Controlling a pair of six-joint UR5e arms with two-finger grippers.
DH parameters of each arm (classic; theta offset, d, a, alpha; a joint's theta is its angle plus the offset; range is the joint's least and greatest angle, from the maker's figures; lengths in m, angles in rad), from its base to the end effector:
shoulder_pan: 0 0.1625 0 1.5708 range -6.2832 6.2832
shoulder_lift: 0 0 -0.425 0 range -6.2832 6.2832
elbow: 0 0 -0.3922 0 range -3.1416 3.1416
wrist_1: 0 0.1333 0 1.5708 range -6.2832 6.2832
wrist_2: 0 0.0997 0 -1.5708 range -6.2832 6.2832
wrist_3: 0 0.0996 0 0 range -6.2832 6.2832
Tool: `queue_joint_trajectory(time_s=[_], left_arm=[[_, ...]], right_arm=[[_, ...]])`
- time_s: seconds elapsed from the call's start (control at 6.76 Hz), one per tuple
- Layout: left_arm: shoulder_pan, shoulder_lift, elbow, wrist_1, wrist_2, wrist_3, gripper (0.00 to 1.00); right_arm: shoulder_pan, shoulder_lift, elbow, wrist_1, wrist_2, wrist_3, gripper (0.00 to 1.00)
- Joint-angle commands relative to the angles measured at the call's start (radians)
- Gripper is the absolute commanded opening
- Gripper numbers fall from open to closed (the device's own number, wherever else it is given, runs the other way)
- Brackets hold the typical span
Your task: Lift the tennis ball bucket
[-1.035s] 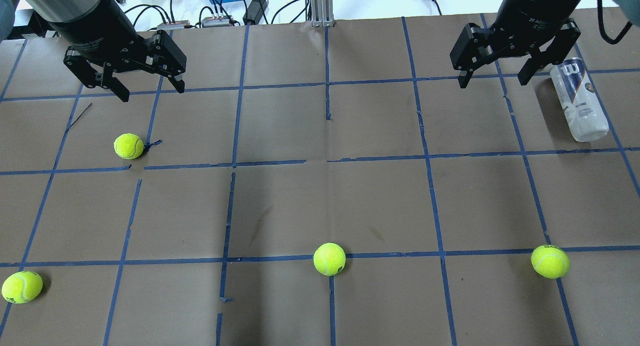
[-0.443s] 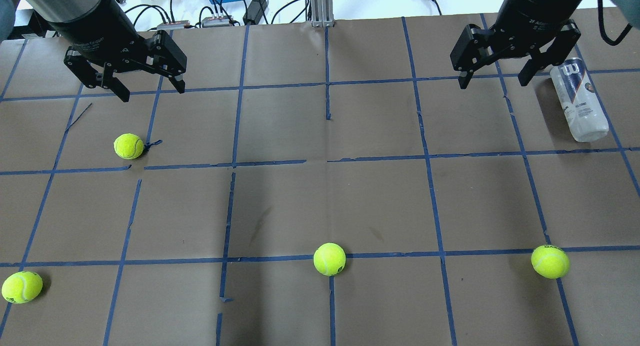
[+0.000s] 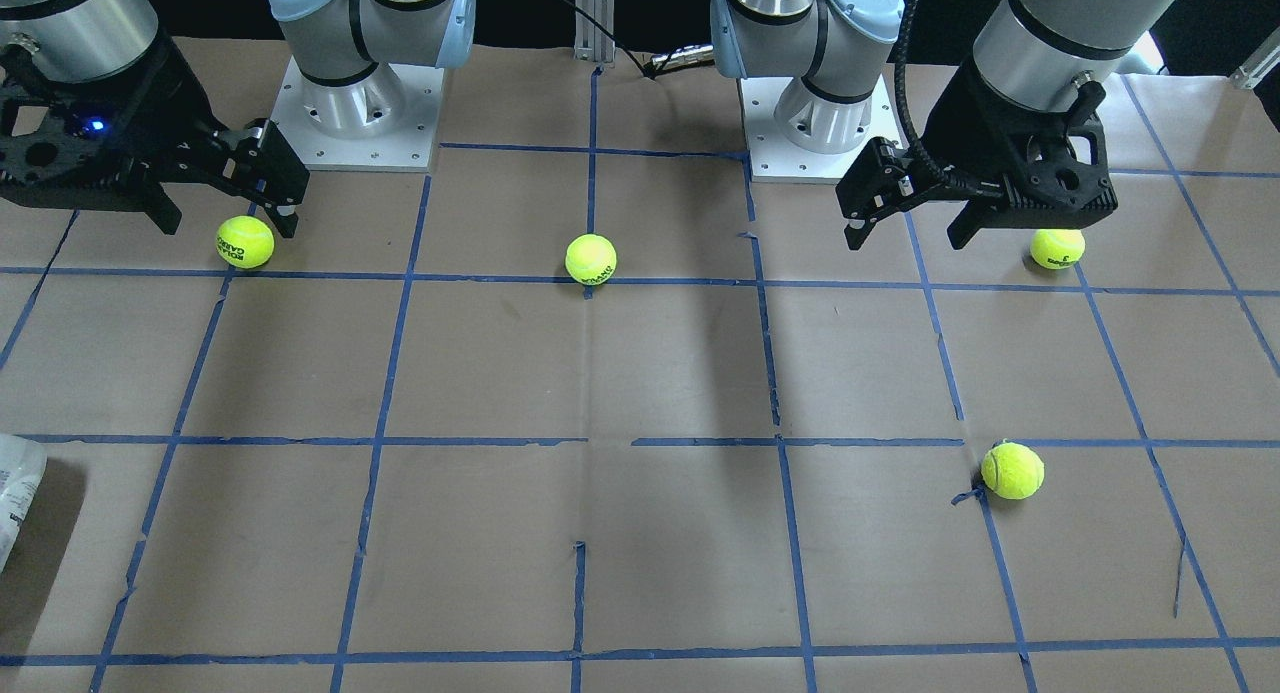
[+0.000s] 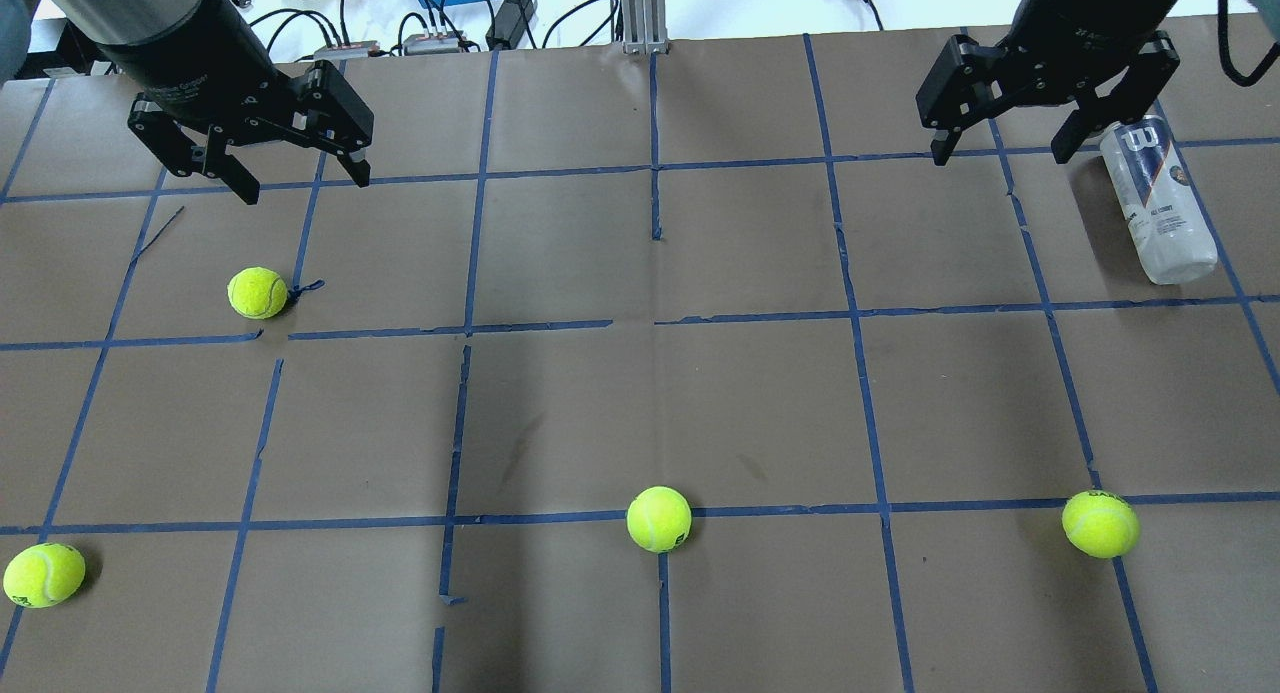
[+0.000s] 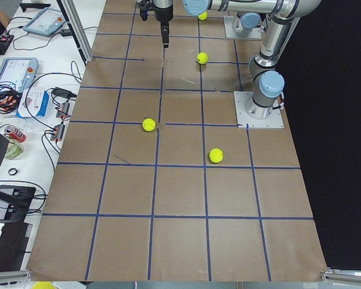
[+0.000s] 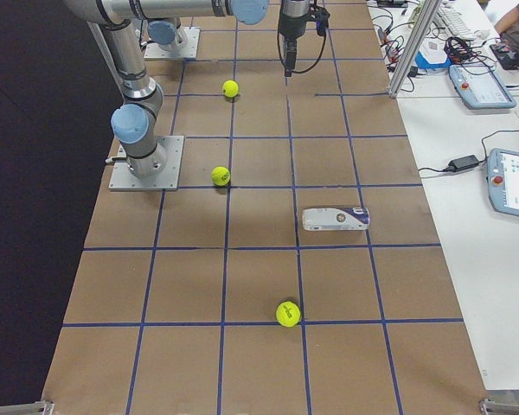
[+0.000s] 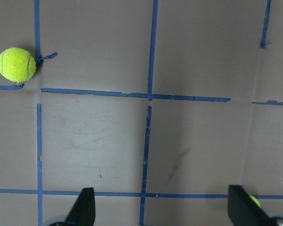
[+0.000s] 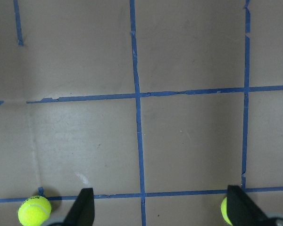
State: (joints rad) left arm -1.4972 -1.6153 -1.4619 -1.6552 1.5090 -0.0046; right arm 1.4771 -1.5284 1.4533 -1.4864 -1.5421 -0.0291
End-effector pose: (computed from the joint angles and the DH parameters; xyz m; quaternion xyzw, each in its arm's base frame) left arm -0.1017 -0.5169 0.5109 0.0394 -0.9987 -0.0089 0.0312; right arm 0.0880 -0.5184 0.5161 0.0324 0.9994 0.0038 0.0146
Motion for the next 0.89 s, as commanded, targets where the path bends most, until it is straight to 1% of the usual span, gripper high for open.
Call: queue_joint_trajectory(time_s=[0.0, 0.15, 0.3, 0.44, 0.59, 0.74], left_arm=[[0.000, 0.000, 0.000, 0.000, 0.000, 0.000, 1.00], [0.000, 0.000, 0.000, 0.000, 0.000, 0.000, 1.00], [0.000, 0.000, 0.000, 0.000, 0.000, 0.000, 1.00], [0.000, 0.000, 0.000, 0.000, 0.000, 0.000, 1.00], [0.000, 0.000, 0.000, 0.000, 0.000, 0.000, 1.00], [0.000, 0.000, 0.000, 0.000, -0.001, 0.000, 1.00]], right_arm=[[-0.094, 0.060, -0.004, -0.049, 0.022, 0.003, 1.00], [-0.156, 0.153, -0.028, -0.163, 0.005, -0.005, 1.00], [-0.193, 0.260, -0.034, -0.267, -0.031, -0.036, 1.00], [-0.236, 0.357, -0.043, -0.426, -0.056, -0.073, 1.00], [-0.269, 0.446, -0.089, -0.481, -0.059, -0.087, 1.00], [-0.315, 0.509, -0.155, -0.486, -0.059, -0.147, 1.00]])
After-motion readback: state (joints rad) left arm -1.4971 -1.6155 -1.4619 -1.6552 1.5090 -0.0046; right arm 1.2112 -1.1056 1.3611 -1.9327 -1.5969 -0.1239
